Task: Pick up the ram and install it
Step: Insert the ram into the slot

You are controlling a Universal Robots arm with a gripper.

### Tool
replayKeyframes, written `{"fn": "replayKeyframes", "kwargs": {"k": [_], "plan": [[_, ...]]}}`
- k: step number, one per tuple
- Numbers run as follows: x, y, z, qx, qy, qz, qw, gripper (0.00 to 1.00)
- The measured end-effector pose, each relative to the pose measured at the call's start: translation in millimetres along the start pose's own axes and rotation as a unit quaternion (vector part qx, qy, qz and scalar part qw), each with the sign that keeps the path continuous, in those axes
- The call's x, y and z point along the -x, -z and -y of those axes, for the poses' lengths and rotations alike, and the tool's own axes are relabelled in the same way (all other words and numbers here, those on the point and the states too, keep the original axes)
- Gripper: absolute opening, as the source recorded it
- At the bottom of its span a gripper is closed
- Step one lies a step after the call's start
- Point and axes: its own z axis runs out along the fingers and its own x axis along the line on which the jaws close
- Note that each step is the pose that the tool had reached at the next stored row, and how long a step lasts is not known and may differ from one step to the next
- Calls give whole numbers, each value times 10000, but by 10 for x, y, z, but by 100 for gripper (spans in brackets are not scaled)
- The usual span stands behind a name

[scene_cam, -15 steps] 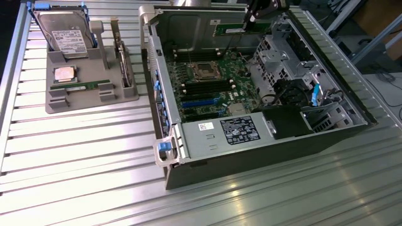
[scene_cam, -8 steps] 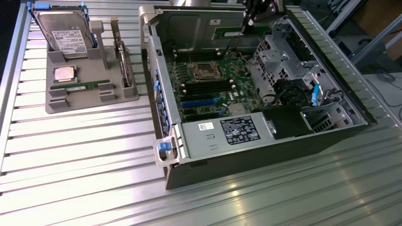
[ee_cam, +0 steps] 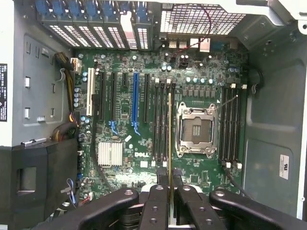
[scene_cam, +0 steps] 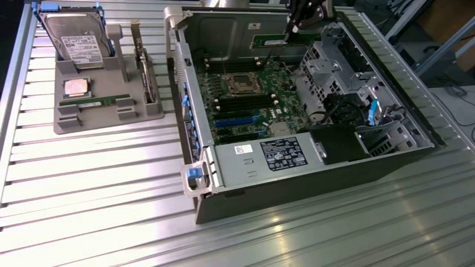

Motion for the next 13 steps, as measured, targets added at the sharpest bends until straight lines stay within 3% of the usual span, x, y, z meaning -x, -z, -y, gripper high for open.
{"fn": "replayKeyframes", "kwargs": {"k": [13], "plan": [[-37, -77, 2, 0, -2, 0, 10000, 13]]}}
